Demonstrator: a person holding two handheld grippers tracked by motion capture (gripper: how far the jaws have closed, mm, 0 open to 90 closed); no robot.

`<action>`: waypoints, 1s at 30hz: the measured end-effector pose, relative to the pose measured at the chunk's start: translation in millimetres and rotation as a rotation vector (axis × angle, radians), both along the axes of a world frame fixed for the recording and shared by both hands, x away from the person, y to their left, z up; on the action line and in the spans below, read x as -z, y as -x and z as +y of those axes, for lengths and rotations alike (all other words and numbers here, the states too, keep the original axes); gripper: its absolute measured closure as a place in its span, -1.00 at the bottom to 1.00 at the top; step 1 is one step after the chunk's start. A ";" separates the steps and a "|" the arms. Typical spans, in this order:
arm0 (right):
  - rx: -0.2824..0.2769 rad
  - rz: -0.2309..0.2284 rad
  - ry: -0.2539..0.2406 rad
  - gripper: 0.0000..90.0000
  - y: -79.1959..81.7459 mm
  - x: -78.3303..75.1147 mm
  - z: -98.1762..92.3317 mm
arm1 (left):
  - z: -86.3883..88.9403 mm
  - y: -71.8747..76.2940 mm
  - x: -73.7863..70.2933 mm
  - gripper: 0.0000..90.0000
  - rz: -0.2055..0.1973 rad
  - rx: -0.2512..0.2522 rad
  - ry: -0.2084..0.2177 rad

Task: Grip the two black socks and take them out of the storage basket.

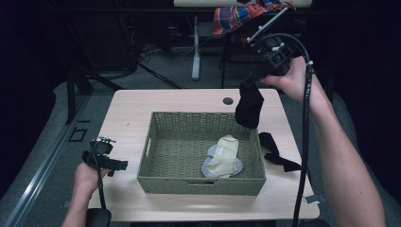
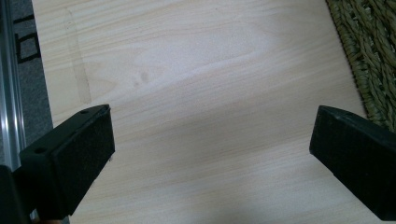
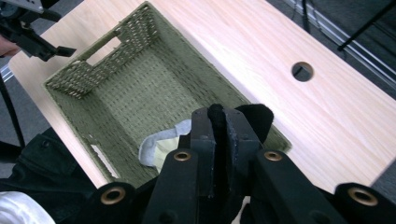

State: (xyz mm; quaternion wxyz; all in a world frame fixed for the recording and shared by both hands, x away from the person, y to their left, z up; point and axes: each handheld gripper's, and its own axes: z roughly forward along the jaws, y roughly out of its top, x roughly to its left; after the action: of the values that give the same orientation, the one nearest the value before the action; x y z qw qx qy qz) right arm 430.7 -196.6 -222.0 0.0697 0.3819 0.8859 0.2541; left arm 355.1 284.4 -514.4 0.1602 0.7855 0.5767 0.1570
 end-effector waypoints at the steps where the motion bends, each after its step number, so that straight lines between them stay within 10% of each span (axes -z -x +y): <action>1: 0.004 -0.003 -0.001 0.86 1.1 -1.2 -4.3 | 0.0 0.0 0.0 -0.99 0.000 0.000 0.000; 13: 0.089 -0.020 0.000 0.86 14.2 0.8 -53.1 | -0.2 0.0 -0.2 -0.99 -0.001 -0.004 -0.001; 30: 0.202 0.029 0.018 0.86 16.0 56.5 -100.6 | -0.1 0.2 -0.3 -1.00 -0.002 -0.006 -0.001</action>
State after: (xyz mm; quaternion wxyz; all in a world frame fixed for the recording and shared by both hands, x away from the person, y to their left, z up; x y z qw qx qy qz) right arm 414.7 -297.2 -278.6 0.0853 0.4722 0.8460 0.2323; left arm 354.9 284.3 -514.1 0.1600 0.7838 0.5787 0.1584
